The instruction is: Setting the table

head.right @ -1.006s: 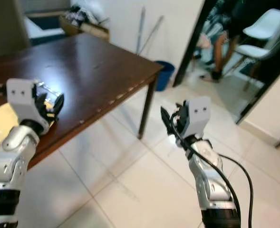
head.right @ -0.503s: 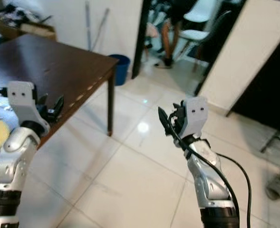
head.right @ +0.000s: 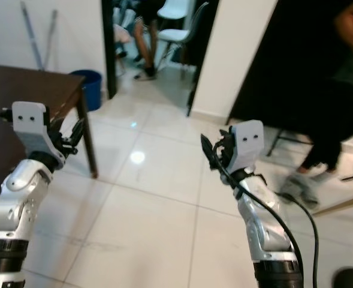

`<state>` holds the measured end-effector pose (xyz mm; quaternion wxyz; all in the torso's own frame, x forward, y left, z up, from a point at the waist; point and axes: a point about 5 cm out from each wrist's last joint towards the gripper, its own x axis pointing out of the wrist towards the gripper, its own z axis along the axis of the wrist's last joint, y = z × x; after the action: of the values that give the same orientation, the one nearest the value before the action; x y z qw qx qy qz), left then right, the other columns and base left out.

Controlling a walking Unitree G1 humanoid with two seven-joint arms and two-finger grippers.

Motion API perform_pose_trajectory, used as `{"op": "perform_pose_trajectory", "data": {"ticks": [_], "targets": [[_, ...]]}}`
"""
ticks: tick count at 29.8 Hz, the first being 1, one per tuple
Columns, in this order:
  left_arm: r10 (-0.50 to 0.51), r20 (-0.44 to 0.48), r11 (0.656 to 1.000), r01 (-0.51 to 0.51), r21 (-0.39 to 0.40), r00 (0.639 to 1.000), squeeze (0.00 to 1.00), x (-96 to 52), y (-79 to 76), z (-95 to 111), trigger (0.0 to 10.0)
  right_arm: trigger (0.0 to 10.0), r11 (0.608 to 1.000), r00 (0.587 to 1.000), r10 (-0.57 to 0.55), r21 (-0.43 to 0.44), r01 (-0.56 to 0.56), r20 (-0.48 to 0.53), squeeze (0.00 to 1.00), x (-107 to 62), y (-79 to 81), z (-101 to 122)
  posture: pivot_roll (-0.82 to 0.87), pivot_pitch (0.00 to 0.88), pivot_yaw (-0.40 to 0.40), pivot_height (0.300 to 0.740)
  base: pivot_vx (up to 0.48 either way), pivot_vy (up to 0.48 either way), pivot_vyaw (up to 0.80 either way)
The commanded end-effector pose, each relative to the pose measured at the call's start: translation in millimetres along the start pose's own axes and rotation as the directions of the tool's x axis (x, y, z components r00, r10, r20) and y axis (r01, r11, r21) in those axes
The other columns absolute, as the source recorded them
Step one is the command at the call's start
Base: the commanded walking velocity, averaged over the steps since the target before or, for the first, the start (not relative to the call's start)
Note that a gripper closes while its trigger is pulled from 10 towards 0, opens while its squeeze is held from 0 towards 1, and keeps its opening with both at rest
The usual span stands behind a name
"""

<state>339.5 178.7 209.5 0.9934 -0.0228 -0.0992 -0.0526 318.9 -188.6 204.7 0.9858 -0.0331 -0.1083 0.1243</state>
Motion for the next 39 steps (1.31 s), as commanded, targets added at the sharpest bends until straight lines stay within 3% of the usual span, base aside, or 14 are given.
{"op": "perform_pose_trajectory", "data": {"ticks": [1,2,4,5,7,8,11,13,14,17,20,27,39], "targets": [[-0.049,-0.089,0.999,0.050,0.011,0.995,0.00,-10.5,1.6,-25,10.0,10.0,1.000,0.998,-0.008,-0.007,0.007,-0.068,0.00,-7.1,1.5,-23,-0.10,0.000,-0.004,0.740,0.000,0.000,-0.80],[-0.049,-0.089,0.999,0.050,0.011,0.995,0.00,-10.5,1.6,-25,10.0,10.0,1.000,0.998,-0.008,-0.007,0.007,-0.068,0.00,-7.1,1.5,-23,-0.10,0.000,-0.004,0.740,0.000,0.000,-0.80],[-0.076,-0.165,0.997,0.080,0.021,0.983,0.00,-21.7,2.9,-48,10.0,10.0,1.000,0.988,0.001,-0.003,-0.002,-0.158,0.00,-18.6,8.0,-52,-0.09,0.000,-0.002,0.740,0.000,0.000,-0.80],[-0.076,-0.165,0.997,0.080,0.021,0.983,0.00,-21.7,2.9,-48,10.0,10.0,1.000,0.988,0.001,-0.003,-0.002,-0.158,0.00,-18.6,8.0,-52,-0.09,0.000,-0.002,0.740,0.000,0.000,-0.80],[-0.063,-0.246,0.997,0.072,0.029,0.967,0.00,-37.3,6.4,-76,10.0,10.0,1.000,0.961,0.024,0.005,-0.023,-0.275,0.00,-37.9,17.8,-88,-0.08,0.000,0.010,0.740,0.000,0.000,-0.80],[-0.063,-0.246,0.997,0.072,0.029,0.967,0.00,-37.3,6.4,-76,10.0,10.0,1.000,0.961,0.024,0.005,-0.023,-0.275,0.00,-37.9,17.8,-88,-0.08,0.000,0.010,0.740,0.000,0.000,-0.80],[-0.028,-0.391,0.998,0.046,0.036,0.920,0.04,-72.6,10.1,-125,10.0,10.0,0.997,0.899,0.071,0.066,-0.047,-0.433,0.00,-71.9,35.8,-136,-0.07,0.000,0.013,0.740,0.000,0.000,-0.80],[-0.022,-0.461,0.998,0.045,0.038,0.887,0.04,-93.2,9.0,-146,10.0,10.0,0.993,0.874,0.109,0.089,-0.076,-0.473,0.00,-84.8,45.2,-149,-0.07,0.000,0.014,0.740,0.000,0.000,-0.80],[-0.022,-0.461,0.998,0.045,0.038,0.887,0.04,-93.2,9.0,-146,10.0,10.0,0.993,0.874,0.109,0.089,-0.076,-0.473,0.00,-84.8,45.2,-149,-0.07,0.000,0.014,0.740,0.000,0.000,-0.80],[0.003,-0.544,1.000,0.003,0.009,0.839,0.04,-118.9,14.3,-169,10.0,10.0,0.988,0.852,0.153,0.098,-0.119,-0.501,0.00,-95.8,54.0,-160,-0.06,0.000,0.008,0.740,0.000,0.000,-0.80],[0.044,-0.585,0.999,-0.055,-0.001,0.810,0.04,-130.8,22.6,-180,10.0,10.0,0.985,0.847,0.173,0.092,-0.147,-0.503,0.00,-97.2,56.7,-162,-0.06,0.000,0.002,0.740,0.000,0.000,-0.80],[0.055,-0.596,0.997,-0.077,-0.012,0.801,0.03,-137.7,21.7,-187,10.0,10.0,0.989,0.856,0.147,0.076,-0.126,-0.496,0.00,-93.1,52.6,-164,-0.06,0.000,-0.003,0.740,0.000,0.000,-0.79],[-0.021,-0.581,1.000,0.008,-0.025,0.813,0.04,-125.8,8.0,-188,10.0,10.0,0.993,0.878,0.044,0.114,0.013,-0.477,0.00,-92.6,57.6,-170,-0.09,0.000,0.055,0.740,0.000,0.000,-0.78]]}}
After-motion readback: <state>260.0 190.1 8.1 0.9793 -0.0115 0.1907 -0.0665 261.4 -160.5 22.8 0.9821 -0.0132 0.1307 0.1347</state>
